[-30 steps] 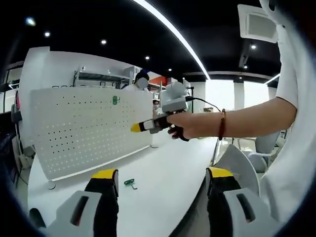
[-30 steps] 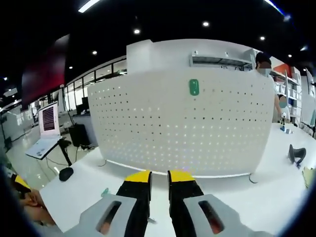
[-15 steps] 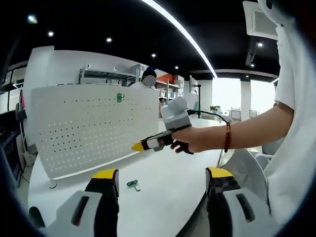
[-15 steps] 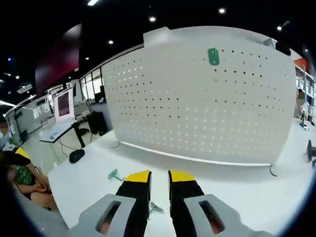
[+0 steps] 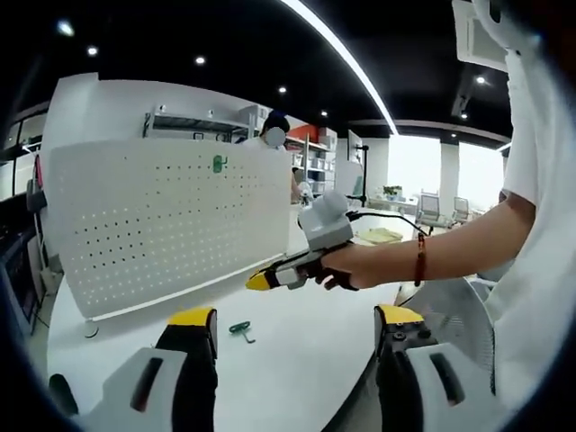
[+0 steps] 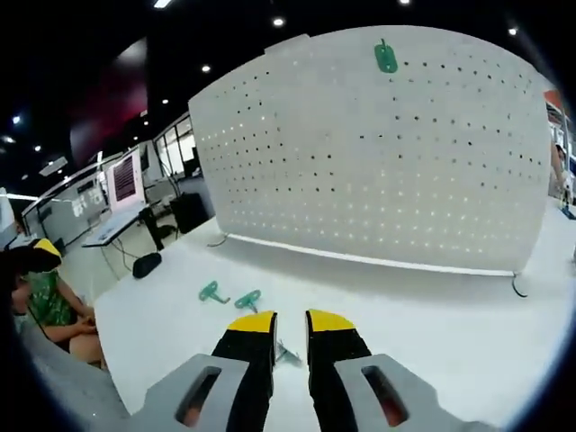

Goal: Insert the hook assembly into the mounting plate slot until the hook locks in place.

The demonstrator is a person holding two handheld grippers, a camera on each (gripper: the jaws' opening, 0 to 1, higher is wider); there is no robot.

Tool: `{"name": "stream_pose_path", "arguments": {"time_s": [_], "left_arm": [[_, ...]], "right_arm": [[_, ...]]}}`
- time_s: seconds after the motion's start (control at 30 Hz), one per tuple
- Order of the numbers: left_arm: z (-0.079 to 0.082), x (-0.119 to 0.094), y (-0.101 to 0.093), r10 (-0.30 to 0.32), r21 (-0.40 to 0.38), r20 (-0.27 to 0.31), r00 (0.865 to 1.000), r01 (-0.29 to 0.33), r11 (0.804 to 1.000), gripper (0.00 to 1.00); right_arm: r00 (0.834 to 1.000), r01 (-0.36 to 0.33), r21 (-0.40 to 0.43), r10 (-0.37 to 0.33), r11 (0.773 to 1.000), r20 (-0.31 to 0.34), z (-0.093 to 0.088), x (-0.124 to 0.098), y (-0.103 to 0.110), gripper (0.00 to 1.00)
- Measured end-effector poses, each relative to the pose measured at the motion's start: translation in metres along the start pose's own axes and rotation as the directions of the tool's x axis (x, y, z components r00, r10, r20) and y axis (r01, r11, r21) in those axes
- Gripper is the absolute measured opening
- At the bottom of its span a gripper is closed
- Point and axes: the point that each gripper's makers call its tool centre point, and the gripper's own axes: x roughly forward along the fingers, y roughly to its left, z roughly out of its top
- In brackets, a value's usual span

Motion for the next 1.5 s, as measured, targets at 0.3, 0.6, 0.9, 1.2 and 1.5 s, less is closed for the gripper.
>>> {"name": "stream_pose_path", "arguments": {"time_s": [0.3, 0.6, 0.9, 1.2, 1.5], "left_arm": [[-0.011, 0.009, 0.003, -0.034, -0.013, -0.038, 0.999, 0.034, 0.999, 0.73], [-0.012, 0.016, 0.008, -0.056, -0.016, -0.054, 0.997, 0.055, 0.998, 0.73], [-0.021, 0.015, 0.008, -0.064, -0.032, -0.079, 0.995, 0.062, 0.998, 0.72], [-0.021, 0.015, 0.015, -0.045, -0.046, -0.079, 0.996, 0.041, 0.998, 0.72], [-0.027, 0.013, 0.017, -0.037, -0.063, -0.093, 0.995, 0.032, 0.998, 0.71]], "right_arm": [[0.997, -0.008, 0.003, 0.008, 1.0, -0.072, -0.029, 0.013, -0.006, 0.12], [0.992, -0.041, 0.001, 0.04, 0.999, -0.118, -0.042, 0.022, -0.004, 0.12], [0.979, -0.095, -0.011, 0.091, 0.995, -0.181, -0.06, 0.031, 0.001, 0.12], [0.972, -0.1, -0.027, 0.091, 0.995, -0.217, -0.072, 0.041, -0.002, 0.11], [0.968, -0.109, -0.015, 0.102, 0.994, -0.229, -0.082, 0.047, -0.003, 0.11]]}}
